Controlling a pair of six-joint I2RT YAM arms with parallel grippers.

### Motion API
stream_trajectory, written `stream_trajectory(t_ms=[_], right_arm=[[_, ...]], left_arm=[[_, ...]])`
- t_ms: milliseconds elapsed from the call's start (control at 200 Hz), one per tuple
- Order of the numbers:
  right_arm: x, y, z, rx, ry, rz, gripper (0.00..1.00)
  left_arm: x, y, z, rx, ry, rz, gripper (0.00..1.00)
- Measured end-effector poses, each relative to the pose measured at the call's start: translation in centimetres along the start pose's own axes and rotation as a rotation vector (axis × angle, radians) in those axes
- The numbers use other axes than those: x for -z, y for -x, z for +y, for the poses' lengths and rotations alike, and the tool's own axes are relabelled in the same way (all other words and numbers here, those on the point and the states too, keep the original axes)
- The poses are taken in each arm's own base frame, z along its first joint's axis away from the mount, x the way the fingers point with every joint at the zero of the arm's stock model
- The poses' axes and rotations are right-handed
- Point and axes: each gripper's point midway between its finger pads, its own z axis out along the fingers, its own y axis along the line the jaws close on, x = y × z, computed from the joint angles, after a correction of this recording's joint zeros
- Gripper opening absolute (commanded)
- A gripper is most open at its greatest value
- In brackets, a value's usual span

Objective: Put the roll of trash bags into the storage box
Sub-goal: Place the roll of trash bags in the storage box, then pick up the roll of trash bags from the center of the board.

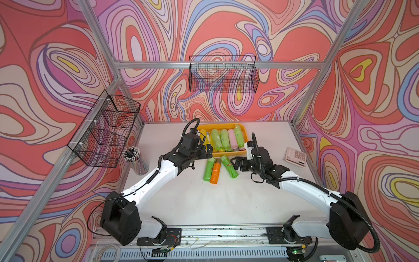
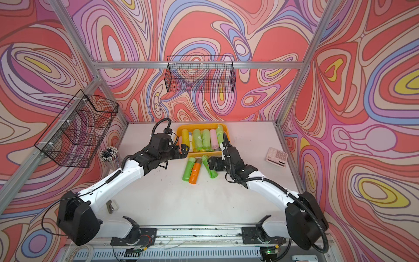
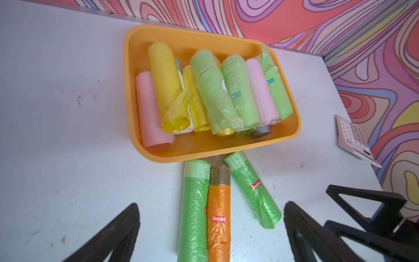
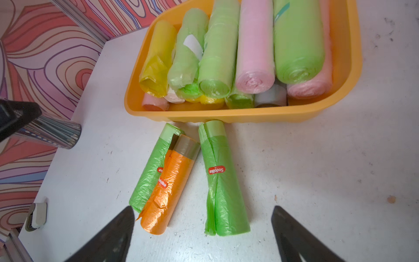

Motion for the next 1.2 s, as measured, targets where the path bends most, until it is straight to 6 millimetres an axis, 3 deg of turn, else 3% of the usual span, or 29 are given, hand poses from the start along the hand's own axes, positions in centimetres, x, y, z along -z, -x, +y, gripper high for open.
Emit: stream_trajectory(t_ms=[391, 806, 941, 1202], right_arm=[[1.5, 2.5, 1.9, -0.026, 0.088, -0.105, 0.96], [1.3, -0.5, 0.8, -0.063, 0.096, -0.063, 0.96], [1.2, -0.6, 1.3, -0.067, 0.123, -0.056, 0.96], [0.7, -0.8, 2.0, -0.087, 0.169, -0.042, 0.96]], left_arm=[[2.2, -5.5, 3.9, 0.026, 0.06, 0.03, 1.0], [2.1, -11.1, 5.2, 0.101, 0.021, 0.136, 1.0], [1.7, -12.5, 5.5, 0.108, 0.019, 0.178, 0.98], [0.5, -13.4, 5.3, 0.117, 0.002, 0.204, 0.88]])
